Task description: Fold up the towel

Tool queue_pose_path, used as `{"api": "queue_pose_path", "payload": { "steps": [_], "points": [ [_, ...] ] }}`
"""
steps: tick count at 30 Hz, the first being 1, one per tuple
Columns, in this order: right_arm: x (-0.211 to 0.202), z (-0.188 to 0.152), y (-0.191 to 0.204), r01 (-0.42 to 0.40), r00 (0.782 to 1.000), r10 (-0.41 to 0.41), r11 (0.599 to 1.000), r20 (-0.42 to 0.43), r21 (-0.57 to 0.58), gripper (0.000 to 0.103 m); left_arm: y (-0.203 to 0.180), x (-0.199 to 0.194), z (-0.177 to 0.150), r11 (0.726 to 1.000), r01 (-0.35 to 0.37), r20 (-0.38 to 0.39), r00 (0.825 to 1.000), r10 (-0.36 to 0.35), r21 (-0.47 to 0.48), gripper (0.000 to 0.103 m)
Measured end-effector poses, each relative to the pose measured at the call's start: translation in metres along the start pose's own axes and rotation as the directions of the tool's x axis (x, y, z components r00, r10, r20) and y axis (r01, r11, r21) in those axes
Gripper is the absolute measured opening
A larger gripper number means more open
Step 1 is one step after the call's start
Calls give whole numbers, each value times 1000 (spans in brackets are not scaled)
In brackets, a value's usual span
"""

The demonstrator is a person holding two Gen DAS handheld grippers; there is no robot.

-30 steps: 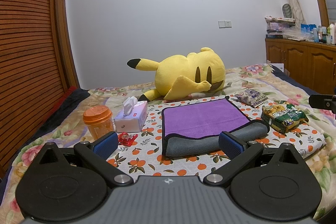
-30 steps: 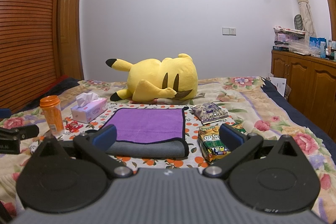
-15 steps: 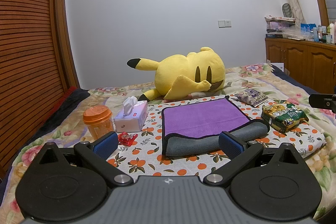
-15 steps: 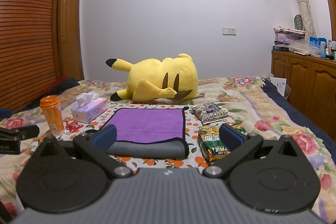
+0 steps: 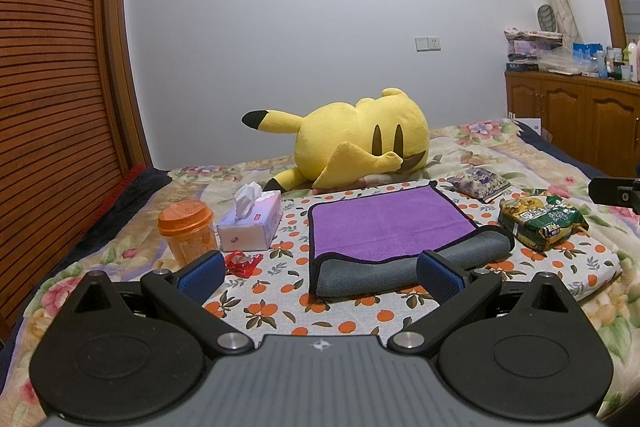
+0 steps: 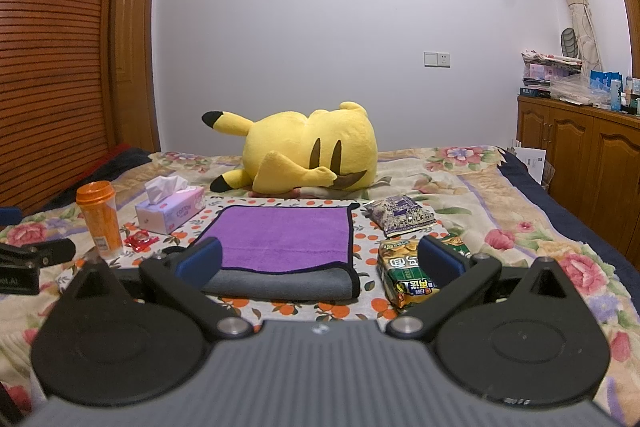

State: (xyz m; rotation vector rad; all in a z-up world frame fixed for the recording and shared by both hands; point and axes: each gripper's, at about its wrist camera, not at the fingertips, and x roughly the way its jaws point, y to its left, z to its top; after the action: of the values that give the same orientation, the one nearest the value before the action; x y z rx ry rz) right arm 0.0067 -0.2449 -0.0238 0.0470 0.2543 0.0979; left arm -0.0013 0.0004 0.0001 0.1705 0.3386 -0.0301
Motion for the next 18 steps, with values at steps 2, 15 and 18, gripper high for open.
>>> {"api": "queue_pose_path", "payload": {
  "steps": [2,15,18],
  "points": [
    [0,0,0,0,1000,0,1000,0,0,103,1,0,-1,1000,1,-2,1000,-1,0,103],
    [12,-5,5,-10,1000,9,1000,-29,-21,103,-3,12,-3,1000,12,-49,999,-11,21,103],
    [16,-5,5,-11,999,9,1000,-42,-25,103,-3,19,-3,1000,16,-69,997,-15,12,103]
  ]
}}
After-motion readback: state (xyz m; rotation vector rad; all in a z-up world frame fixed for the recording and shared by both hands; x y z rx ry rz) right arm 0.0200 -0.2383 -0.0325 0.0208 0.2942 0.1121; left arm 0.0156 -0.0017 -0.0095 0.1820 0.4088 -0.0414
